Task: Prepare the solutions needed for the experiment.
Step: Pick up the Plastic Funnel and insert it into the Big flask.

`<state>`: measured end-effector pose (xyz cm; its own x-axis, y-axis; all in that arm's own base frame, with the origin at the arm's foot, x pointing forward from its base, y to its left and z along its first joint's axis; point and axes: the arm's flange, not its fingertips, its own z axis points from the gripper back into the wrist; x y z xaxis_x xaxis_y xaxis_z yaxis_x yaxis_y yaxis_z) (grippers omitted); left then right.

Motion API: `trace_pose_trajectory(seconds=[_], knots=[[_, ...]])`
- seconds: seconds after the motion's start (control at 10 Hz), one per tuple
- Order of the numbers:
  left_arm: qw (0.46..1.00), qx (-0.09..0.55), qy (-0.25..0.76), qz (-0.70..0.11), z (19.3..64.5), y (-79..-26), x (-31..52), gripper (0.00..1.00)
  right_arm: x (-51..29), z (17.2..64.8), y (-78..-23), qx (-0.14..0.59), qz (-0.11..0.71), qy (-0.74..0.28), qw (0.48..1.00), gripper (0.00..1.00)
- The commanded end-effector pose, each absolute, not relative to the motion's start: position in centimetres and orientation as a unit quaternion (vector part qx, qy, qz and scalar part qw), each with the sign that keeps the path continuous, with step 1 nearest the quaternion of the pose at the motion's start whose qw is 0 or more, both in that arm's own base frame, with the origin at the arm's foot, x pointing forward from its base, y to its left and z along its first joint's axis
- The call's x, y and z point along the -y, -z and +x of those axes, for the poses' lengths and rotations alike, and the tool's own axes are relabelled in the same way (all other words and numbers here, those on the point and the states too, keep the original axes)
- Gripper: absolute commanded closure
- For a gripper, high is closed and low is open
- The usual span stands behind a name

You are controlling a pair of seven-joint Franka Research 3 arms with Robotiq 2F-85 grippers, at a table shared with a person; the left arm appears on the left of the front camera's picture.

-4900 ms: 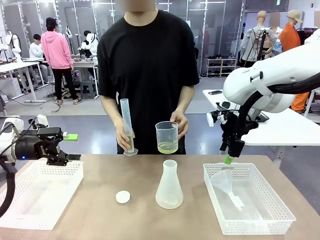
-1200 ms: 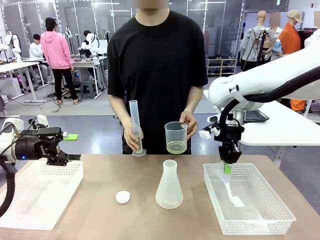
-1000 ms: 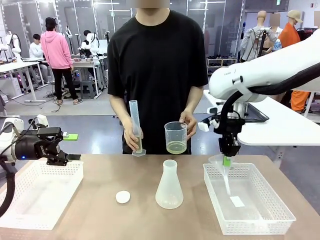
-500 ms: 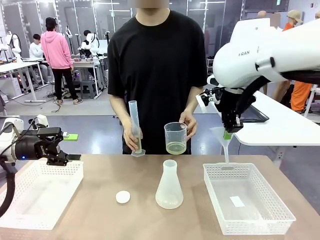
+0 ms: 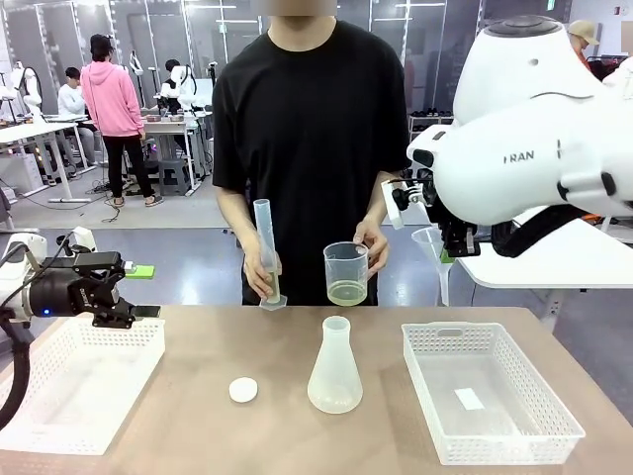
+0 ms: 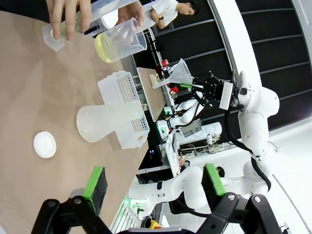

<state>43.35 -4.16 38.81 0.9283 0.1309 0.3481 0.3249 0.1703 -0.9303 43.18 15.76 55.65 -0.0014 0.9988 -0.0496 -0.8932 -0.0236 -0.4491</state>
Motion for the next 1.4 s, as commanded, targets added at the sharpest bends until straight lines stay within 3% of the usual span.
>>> trace_pose_trajectory(seconds=[0.0,0.8,0.9,1.3], knots=[[0.733,0.186,0.061,-0.652,43.4,-39.1,4.4,0.00,-15.7,43.8,-55.7,0.132,-0.172,-0.698,0.682,1.00],[0.733,0.186,0.061,-0.652,43.4,-39.1,4.4,0.00,-15.7,43.8,-55.7,0.132,-0.172,-0.698,0.682,1.00],[0.733,0.186,0.061,-0.652,43.4,-39.1,4.4,0.00,-15.7,43.6,-55.4,0.137,-0.169,-0.695,0.686,0.96],[0.733,0.186,0.061,-0.652,43.4,-39.1,4.4,0.00,-20.5,40.2,-55.4,0.201,-0.171,-0.761,0.593,0.96]])
